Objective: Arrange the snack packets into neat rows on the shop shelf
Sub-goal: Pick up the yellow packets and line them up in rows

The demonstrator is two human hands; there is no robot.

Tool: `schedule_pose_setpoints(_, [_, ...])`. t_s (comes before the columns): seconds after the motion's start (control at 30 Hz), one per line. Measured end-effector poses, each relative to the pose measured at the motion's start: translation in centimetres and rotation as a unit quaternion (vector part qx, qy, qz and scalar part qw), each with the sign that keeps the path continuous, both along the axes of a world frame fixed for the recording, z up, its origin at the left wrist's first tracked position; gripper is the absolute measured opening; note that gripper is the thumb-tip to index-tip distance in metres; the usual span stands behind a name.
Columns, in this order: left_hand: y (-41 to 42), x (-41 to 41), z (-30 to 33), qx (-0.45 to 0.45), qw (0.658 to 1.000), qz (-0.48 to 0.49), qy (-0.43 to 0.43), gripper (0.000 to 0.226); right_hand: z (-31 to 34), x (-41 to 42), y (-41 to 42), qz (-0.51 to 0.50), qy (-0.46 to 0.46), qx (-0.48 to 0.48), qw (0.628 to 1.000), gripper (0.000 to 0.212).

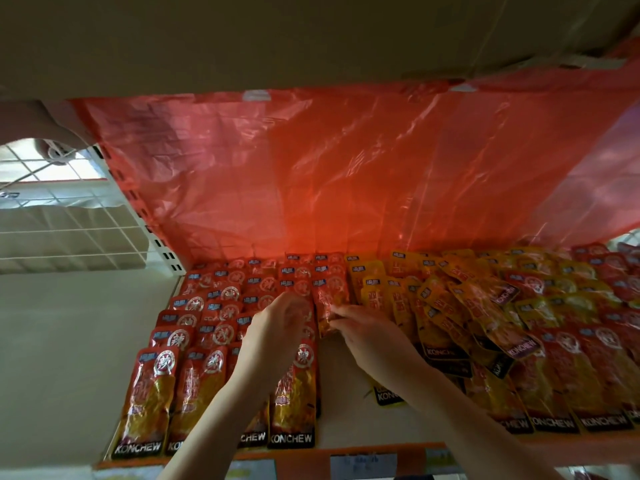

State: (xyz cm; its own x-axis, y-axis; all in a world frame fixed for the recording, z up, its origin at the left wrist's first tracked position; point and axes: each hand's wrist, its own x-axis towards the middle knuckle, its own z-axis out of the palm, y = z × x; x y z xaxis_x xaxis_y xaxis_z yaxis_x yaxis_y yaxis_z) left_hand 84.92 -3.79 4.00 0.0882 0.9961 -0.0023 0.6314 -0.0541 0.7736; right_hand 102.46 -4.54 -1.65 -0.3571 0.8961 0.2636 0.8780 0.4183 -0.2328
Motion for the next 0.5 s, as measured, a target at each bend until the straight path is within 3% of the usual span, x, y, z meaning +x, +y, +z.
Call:
schedule_pose_setpoints(0.1, [0.1, -0.2, -0.9, 0.008, 1.0, -0.006, 0.004, 0.019, 0.0, 0.0, 0.0, 0.006, -0.002, 0.006, 1.0, 0.02])
schedule_pose_setpoints(0.2, [0.1, -0.2, -1.3, 0.013, 1.0, -0.011, 0.001, 0.02, 0.6, -0.1, -0.1, 0.011, 0.028, -0.013, 0.999, 0.042])
schedule_pose_setpoints(0.37, [0.3, 0.0, -1.6, 0.031, 0.999, -0.012, 0.011, 0.022, 0.6, -0.2, 1.0, -0.017, 0.022, 0.004, 1.0, 0.036])
schedule_pose_setpoints(0.5, [0.6, 0.0, -2.0, 0.048, 0.998, -0.018, 0.04, 0.021, 0.6, -0.8, 1.8, -0.032, -0.041, -0.057, 0.997, 0.054])
